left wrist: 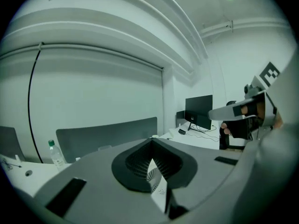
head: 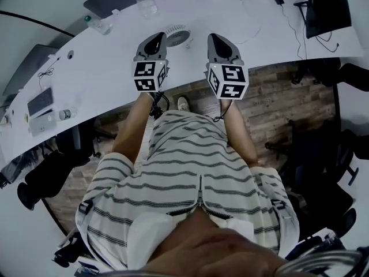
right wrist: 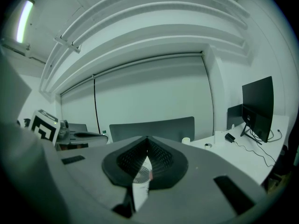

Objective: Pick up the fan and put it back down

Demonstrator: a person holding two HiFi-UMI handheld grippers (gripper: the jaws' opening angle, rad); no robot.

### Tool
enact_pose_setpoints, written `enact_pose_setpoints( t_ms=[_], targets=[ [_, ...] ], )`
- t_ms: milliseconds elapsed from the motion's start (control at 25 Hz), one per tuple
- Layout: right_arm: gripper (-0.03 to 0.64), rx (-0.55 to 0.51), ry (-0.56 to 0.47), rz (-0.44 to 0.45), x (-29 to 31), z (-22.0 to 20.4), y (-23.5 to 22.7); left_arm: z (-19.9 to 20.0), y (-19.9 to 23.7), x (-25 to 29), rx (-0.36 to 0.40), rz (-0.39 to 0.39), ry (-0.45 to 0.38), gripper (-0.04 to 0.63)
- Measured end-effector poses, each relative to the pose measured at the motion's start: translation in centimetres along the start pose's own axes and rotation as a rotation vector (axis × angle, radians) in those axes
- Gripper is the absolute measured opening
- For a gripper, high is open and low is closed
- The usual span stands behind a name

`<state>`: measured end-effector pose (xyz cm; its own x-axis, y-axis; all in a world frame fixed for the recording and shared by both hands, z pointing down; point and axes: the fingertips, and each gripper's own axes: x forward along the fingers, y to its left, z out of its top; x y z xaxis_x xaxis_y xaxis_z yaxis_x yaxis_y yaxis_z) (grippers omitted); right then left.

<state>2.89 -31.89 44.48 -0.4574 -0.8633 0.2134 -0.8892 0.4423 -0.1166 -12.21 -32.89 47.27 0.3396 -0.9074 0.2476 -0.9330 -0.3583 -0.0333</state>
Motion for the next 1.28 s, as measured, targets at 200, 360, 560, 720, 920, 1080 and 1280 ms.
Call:
enact_pose_setpoints(
  t_ms=[200, 360, 560, 720, 920, 1080, 1280],
  targets=[
    [0.012, -0.005, -0.004, 0.016, -0.3, 0.2, 0.6, 2.5, -0.9, -2.0, -0.006, 0.08, -0.027, 0.008],
    [0.012, -0.01, -0.008, 0.025, -0.6, 0.4, 0.9, 4.1, -2.1, -3.4, -0.021, 0.11, -0.051, 0.008],
    [0.011, -0.016, -0.01, 0.027, -1.1, 0.5, 1.0, 5.1, -3.2, -4.7, -0.045, 0.115, -0.071, 0.008],
    [0.011, -0.017, -0.014, 0.027, -1.5, 0.5, 1.1, 5.5, -3.7, -5.4, -0.068, 0.109, -0.073, 0.008],
    [0.011, -0.018, -0.014, 0.032, -1.9, 0.5, 1.2, 5.7, -4.5, -5.9, -0.068, 0.11, -0.076, 0.008],
    [0.011, -0.02, -0.018, 0.032, -2.1, 0.5, 1.2, 5.7, -5.2, -6.0, -0.07, 0.106, -0.079, 0.008],
    [0.011, -0.016, -0.022, 0.037, -2.7, 0.4, 1.2, 5.6, -6.1, -6.3, -0.068, 0.103, -0.076, 0.008]
  ],
)
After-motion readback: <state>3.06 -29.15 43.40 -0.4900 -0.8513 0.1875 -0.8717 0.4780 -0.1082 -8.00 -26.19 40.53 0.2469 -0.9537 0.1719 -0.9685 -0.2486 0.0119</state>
